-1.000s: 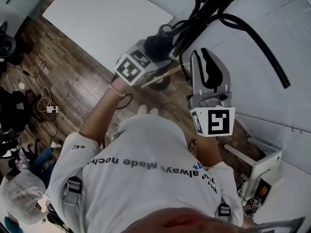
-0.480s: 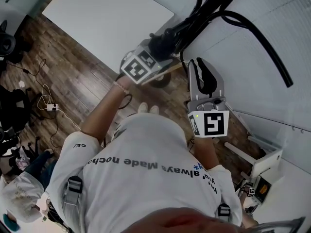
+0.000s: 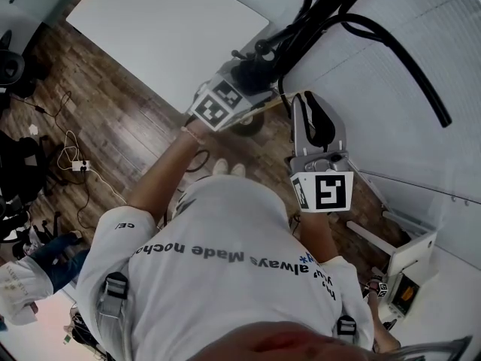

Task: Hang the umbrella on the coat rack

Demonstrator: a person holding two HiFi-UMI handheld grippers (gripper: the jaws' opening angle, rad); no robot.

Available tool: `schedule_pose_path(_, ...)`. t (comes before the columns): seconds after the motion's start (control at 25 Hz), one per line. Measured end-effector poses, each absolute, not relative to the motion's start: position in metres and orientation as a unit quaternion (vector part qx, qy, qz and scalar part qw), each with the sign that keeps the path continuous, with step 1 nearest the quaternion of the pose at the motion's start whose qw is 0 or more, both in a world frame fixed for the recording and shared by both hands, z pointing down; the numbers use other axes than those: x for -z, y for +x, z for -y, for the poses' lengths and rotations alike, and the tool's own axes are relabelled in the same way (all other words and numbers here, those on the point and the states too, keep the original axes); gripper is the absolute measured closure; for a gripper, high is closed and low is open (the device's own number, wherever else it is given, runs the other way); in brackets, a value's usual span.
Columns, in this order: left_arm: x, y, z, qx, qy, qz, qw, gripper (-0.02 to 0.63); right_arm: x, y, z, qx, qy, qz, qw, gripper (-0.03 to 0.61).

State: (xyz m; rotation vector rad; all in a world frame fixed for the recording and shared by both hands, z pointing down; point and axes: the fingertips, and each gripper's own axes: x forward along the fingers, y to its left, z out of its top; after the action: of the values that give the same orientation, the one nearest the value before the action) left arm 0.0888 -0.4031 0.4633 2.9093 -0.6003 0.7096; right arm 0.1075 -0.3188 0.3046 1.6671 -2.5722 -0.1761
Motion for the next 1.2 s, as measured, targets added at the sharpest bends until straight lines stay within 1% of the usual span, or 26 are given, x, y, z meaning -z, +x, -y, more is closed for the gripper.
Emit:
schedule_pose_path(0.2, -0.435, 0.072, 0.401, -0.188, 0.956, 0.224, 0.037, 0.288, -0.303, 0.111, 0.318, 0.059, 0.543, 0.837, 0.032, 0.525)
schedule_pose_path(0.32, -0.412, 0.056, 0.395, -0.163, 0.955, 0.247, 0.033, 0.301, -0.303, 0.114, 0.319, 0.058, 0.544, 0.837, 0.032, 0.526)
schedule_pose_path(0.56, -0.352, 0.019, 0.368, -0.084, 0.954, 0.286, 0.033, 0.379, -0.299, 0.113, 0.314, 0.052, 0.541, 0.839, 0.034, 0.535)
schedule_pose_path(0.8, -0.332, -0.016, 0.354, -0.047, 0.939, 0.34, 0.012, 0.505, -0.299, 0.108, 0.309, 0.05, 0.527, 0.847, 0.042, 0.54)
schedule_pose_path(0.92, -0.326, -0.031, 0.342, -0.035, 0.933, 0.358, 0.011, 0.551, -0.301, 0.106, 0.304, 0.045, 0.521, 0.851, 0.048, 0.543)
schedule_pose_path(1.0, -0.324, -0.036, 0.333, -0.031, 0.931, 0.364, 0.011, 0.561, -0.303, 0.107, 0.3, 0.039, 0.52, 0.852, 0.048, 0.545)
schedule_pose_path(1.2, -0.325, -0.042, 0.323, -0.026, 0.926, 0.375, 0.008, 0.56, -0.313, 0.106, 0.292, 0.023, 0.516, 0.855, 0.053, 0.551)
